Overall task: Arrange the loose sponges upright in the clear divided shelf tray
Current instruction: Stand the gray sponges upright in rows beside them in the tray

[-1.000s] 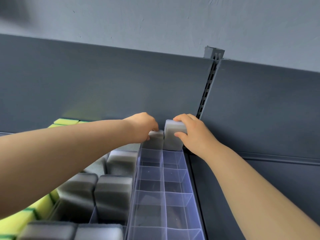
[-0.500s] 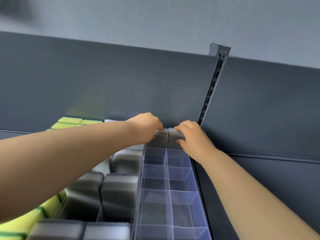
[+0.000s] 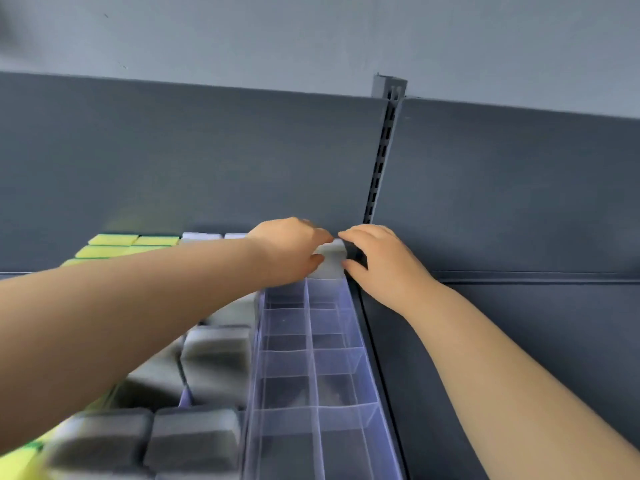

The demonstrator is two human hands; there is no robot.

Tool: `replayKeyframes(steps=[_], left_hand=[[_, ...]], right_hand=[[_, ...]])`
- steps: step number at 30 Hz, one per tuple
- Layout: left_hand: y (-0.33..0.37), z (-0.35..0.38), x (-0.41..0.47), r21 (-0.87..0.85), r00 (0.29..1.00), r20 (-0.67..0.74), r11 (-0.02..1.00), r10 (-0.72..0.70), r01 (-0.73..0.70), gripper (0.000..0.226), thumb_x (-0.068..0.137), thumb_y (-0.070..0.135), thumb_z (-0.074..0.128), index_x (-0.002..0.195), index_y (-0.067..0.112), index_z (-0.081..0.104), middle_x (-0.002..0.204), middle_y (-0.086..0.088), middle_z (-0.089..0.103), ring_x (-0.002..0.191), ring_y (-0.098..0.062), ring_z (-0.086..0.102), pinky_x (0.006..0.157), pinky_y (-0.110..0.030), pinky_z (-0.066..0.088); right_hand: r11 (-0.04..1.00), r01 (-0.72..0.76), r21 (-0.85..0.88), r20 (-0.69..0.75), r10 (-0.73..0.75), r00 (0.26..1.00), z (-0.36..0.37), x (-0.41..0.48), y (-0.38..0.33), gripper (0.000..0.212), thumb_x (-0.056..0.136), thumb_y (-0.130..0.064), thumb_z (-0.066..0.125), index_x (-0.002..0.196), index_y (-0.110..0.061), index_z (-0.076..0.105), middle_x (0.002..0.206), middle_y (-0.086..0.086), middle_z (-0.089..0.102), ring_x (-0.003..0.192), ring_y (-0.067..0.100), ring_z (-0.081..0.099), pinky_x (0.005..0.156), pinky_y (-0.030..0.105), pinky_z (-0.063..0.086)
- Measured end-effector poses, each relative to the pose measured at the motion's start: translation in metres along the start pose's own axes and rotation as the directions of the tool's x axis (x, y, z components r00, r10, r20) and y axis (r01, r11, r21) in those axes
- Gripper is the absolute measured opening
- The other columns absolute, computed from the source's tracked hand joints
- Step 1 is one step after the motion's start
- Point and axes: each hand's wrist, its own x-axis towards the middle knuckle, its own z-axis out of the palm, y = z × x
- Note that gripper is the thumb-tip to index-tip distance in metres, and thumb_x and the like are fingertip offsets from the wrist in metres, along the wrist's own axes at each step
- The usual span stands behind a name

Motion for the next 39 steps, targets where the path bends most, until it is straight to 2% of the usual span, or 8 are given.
replayKeyframes(steps=[6, 10, 18, 22, 24, 26, 32, 39], left_hand=[[0.101, -0.022, -0.018, 0.039, 0.981, -0.077, 0.984, 0.178, -0.176, 0.033, 0.095, 0.034, 0.038, 0.127, 0.032, 0.046, 0.117, 0.005, 0.055, 0.111, -0.019, 0.049, 0.08, -0.032, 0.044], [0.2, -0.03, -0.037, 0.05, 0.951, -0.087, 0.955, 0.295, -0.292, 0.043, 0.096, 0.037, 0.038, 0.138, 0.034, 0.036, 0.131, 0.006, 0.049, 0.122, -0.018, 0.044, 0.095, -0.034, 0.041], [0.398, 0.01, -0.091, -0.116, 0.845, -0.182, 0.842, 0.503, -0.527, 0.046, 0.097, 0.04, 0.037, 0.141, 0.033, 0.032, 0.138, 0.007, 0.046, 0.126, -0.017, 0.042, 0.097, -0.03, 0.036], [0.467, 0.053, -0.112, -0.145, 0.788, -0.23, 0.78, 0.571, -0.608, 0.04, 0.085, 0.033, 0.052, 0.123, 0.024, 0.058, 0.116, 0.003, 0.065, 0.104, -0.022, 0.062, 0.084, -0.033, 0.049], [0.491, 0.073, -0.117, -0.168, 0.77, -0.278, 0.76, 0.575, -0.628, 0.035, 0.07, 0.031, 0.06, 0.102, 0.021, 0.07, 0.095, 0.003, 0.071, 0.084, -0.021, 0.068, 0.068, -0.032, 0.054], [0.511, 0.088, -0.118, -0.166, 0.772, -0.28, 0.763, 0.571, -0.625, 0.034, 0.066, 0.031, 0.06, 0.096, 0.021, 0.072, 0.089, 0.004, 0.072, 0.08, -0.019, 0.069, 0.067, -0.03, 0.054], [0.549, 0.105, -0.082, -0.187, 0.772, -0.336, 0.765, 0.54, -0.617, 0.034, 0.078, 0.03, 0.047, 0.098, 0.019, 0.072, 0.093, 0.003, 0.071, 0.088, -0.021, 0.068, 0.077, -0.035, 0.053], [0.592, 0.102, 0.03, -0.187, 0.792, -0.415, 0.81, 0.449, -0.557, 0.04, 0.082, 0.035, 0.042, 0.107, 0.019, 0.069, 0.099, 0.001, 0.07, 0.094, -0.023, 0.066, 0.083, -0.039, 0.051]], right_hand=[[0.997, -0.078, -0.018, -0.014, 0.078, 0.997, -0.057, -0.091, 0.026, 0.044, 0.093, -0.034, 0.049, 0.136, -0.025, 0.043, 0.143, -0.007, 0.041, 0.133, 0.012, 0.03, 0.105, 0.025, 0.026], [0.971, -0.232, -0.047, -0.023, 0.232, 0.973, -0.1, -0.192, 0.062, 0.048, 0.094, -0.038, 0.047, 0.139, -0.025, 0.038, 0.146, -0.009, 0.036, 0.136, 0.008, 0.026, 0.108, 0.027, 0.028], [0.82, -0.572, 0.02, -0.054, 0.573, 0.818, -0.134, -0.419, 0.13, 0.047, 0.093, -0.04, 0.048, 0.137, -0.027, 0.041, 0.144, -0.011, 0.037, 0.132, 0.007, 0.033, 0.106, 0.023, 0.029], [0.715, -0.697, 0.062, -0.04, 0.699, 0.714, -0.123, -0.502, 0.148, 0.044, 0.092, -0.039, 0.049, 0.134, -0.025, 0.046, 0.14, -0.008, 0.043, 0.13, 0.009, 0.037, 0.105, 0.025, 0.032], [0.666, -0.74, 0.093, -0.045, 0.745, 0.665, -0.118, -0.532, 0.154, 0.042, 0.092, -0.036, 0.051, 0.132, -0.022, 0.049, 0.137, -0.005, 0.047, 0.126, 0.01, 0.041, 0.101, 0.02, 0.032], [0.623, -0.773, 0.118, -0.041, 0.781, 0.623, -0.116, -0.554, 0.161, 0.041, 0.092, -0.034, 0.052, 0.13, -0.02, 0.051, 0.135, -0.005, 0.049, 0.123, 0.009, 0.043, 0.096, 0.015, 0.031], [0.565, -0.816, 0.121, -0.056, 0.825, 0.563, -0.12, -0.582, 0.207, 0.039, 0.093, -0.033, 0.049, 0.13, -0.023, 0.05, 0.135, -0.008, 0.048, 0.124, 0.007, 0.041, 0.096, 0.014, 0.027], [0.603, -0.786, 0.134, -0.134, 0.797, 0.589, -0.162, -0.55, 0.315, 0.039, 0.091, -0.041, 0.049, 0.128, -0.029, 0.051, 0.134, -0.014, 0.047, 0.127, 0.005, 0.039, 0.106, 0.027, 0.033]])
